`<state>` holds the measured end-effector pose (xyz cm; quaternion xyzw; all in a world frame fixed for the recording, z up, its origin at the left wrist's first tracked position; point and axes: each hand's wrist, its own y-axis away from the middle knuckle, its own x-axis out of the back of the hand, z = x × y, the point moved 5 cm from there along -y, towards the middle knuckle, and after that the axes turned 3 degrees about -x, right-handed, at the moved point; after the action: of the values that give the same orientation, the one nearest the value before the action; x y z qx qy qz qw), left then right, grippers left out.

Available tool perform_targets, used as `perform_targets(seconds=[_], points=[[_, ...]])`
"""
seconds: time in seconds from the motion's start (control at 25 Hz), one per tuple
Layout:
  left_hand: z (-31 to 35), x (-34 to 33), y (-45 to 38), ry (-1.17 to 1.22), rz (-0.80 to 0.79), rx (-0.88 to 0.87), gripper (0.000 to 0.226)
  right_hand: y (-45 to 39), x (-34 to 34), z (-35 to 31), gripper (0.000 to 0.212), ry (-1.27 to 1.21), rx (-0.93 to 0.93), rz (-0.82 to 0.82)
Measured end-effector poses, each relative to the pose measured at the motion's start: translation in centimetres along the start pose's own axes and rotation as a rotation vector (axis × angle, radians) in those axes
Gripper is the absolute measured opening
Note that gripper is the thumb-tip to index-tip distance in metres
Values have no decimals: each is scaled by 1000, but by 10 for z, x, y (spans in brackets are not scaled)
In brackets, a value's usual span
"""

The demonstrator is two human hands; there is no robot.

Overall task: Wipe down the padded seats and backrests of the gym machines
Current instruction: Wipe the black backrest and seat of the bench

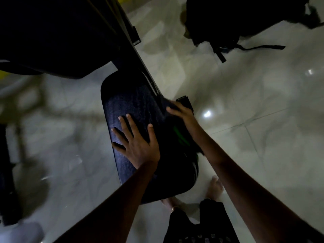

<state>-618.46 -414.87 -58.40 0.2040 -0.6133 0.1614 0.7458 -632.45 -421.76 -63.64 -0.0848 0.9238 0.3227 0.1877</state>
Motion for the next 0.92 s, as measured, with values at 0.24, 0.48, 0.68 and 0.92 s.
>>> perform_targets(seconds=[0.24, 0.48, 0.68, 0.92], points=[[-2, 1, -1, -9, 16, -5, 80, -61, -26, -29, 36, -5, -10, -49], [2, 0, 0, -3, 21, 3, 78, 5, 7, 13, 48, 74, -6, -112], [0, -2, -1, -19, 0, 1, 78, -82, -29, -36, 44, -2, -15, -136], [0, 0, -2, -15, 11, -4, 79, -78, -26, -19, 40, -8, -30, -84]])
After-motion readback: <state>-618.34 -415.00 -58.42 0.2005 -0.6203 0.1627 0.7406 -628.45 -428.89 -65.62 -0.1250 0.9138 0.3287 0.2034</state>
